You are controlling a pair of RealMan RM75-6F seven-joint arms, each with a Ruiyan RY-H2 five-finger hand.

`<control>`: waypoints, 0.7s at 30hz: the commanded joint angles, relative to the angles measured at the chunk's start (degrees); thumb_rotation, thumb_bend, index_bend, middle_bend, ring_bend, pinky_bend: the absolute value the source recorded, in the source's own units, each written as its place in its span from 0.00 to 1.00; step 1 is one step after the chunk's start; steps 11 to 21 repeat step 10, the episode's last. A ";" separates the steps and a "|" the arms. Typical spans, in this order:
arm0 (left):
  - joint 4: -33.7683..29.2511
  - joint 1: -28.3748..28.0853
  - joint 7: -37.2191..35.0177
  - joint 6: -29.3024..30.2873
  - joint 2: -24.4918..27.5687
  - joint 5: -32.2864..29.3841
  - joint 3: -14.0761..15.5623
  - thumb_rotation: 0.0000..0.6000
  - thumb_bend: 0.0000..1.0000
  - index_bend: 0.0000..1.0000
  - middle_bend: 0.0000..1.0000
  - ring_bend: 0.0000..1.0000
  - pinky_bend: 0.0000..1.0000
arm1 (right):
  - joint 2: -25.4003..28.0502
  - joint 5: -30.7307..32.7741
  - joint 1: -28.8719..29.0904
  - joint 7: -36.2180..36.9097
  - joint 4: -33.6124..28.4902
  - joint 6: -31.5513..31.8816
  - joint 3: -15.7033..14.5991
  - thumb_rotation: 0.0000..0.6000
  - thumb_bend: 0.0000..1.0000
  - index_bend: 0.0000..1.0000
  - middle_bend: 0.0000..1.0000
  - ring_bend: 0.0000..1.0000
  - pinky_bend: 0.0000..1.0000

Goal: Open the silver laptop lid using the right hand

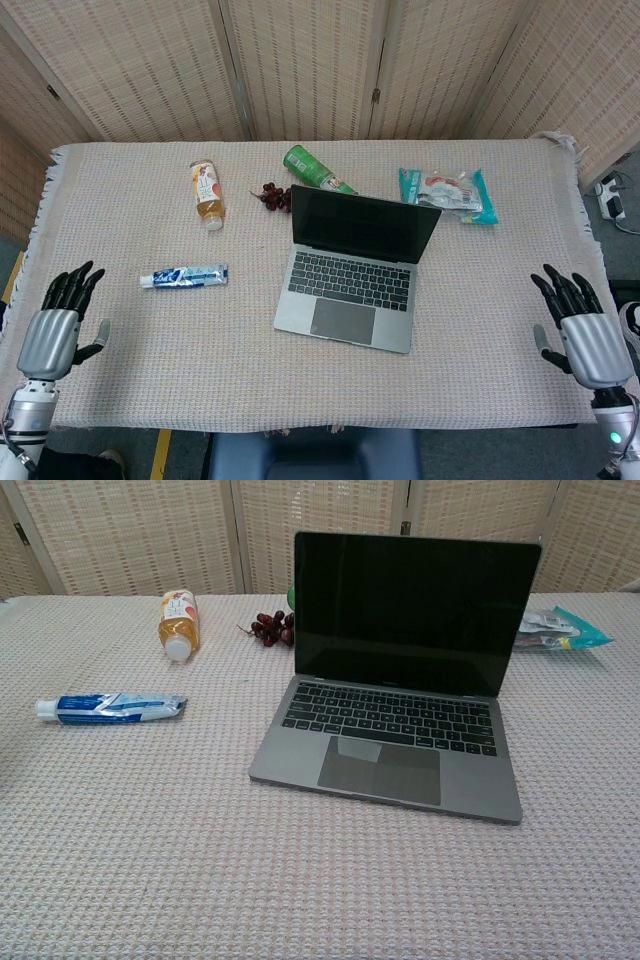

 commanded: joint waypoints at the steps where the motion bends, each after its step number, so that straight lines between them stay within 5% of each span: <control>1: 1.12 3.09 -0.20 2.65 -0.25 2.28 1.43 1.00 0.55 0.02 0.01 0.00 0.00 | -2.53 -1.07 -2.80 2.14 2.73 1.82 -1.12 1.00 0.58 0.00 0.02 0.10 0.00; 21: 0.57 6.33 4.80 3.10 -2.70 3.75 1.73 1.00 0.55 0.01 0.01 0.00 0.00 | -3.80 -3.36 -4.62 2.83 3.88 3.06 -0.27 1.00 0.58 0.00 0.02 0.10 0.00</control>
